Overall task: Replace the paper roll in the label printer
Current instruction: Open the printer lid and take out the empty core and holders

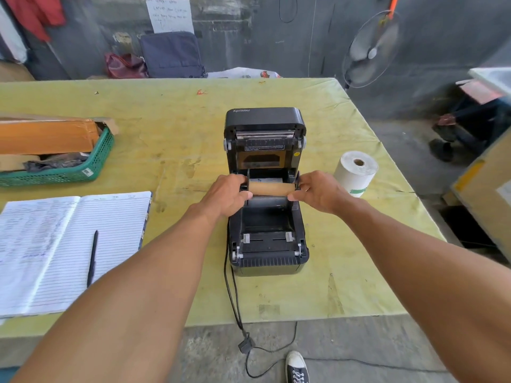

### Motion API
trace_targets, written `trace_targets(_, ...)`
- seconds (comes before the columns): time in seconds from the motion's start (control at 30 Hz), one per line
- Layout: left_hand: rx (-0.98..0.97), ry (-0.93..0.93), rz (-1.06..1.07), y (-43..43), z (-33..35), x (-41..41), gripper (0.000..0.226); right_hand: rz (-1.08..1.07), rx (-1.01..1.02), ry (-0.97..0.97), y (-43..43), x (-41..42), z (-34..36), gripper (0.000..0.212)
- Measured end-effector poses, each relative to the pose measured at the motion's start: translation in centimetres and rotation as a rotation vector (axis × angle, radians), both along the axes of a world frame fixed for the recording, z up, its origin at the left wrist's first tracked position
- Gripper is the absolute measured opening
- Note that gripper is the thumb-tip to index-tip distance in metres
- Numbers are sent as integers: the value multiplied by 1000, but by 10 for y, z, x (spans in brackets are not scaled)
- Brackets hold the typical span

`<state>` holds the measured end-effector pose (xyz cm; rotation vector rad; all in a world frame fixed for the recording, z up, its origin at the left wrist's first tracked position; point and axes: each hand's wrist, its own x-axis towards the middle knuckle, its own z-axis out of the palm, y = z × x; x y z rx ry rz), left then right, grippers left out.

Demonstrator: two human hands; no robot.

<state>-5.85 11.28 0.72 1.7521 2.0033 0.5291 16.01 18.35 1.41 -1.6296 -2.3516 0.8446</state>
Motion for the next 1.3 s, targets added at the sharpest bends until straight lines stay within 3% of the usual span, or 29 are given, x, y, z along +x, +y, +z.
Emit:
trace_targets(0.23, 67, -177, -12, -15, 31, 23, 25, -117, -148, 298, -23, 38, 27, 17)
trace_targets(0.37, 107, -268, -17, -20, 41, 60, 30, -247, -272, 528, -45, 73, 33, 40)
trace_targets(0.53, 64, -480, 12, -22, 30, 117, 40, -362, -342, 659, -77, 118, 30, 38)
trace_targets(0.73, -67, -951, 142, -15, 4, 175, 29, -408, -419, 729, -81, 169, 14, 35)
trace_targets(0.9, -184, -1034, 232, 1, -25, 213, 27, -429, -491, 686, -55, 206, -15, 31)
trace_targets(1.17, -212, -1072, 435, 22, -71, 264, 17, -434, -640, 594, -10, 276, -54, 37)
trace_targets(1.23, -199, -1070, 496, 23, -80, 266, 16, -474, -588, 527, 2, 286, -66, 42)
trace_targets(1.3, -194, -1068, 545, 25, -85, 267, 15, -487, -464, 339, 8, 287, -78, 48)
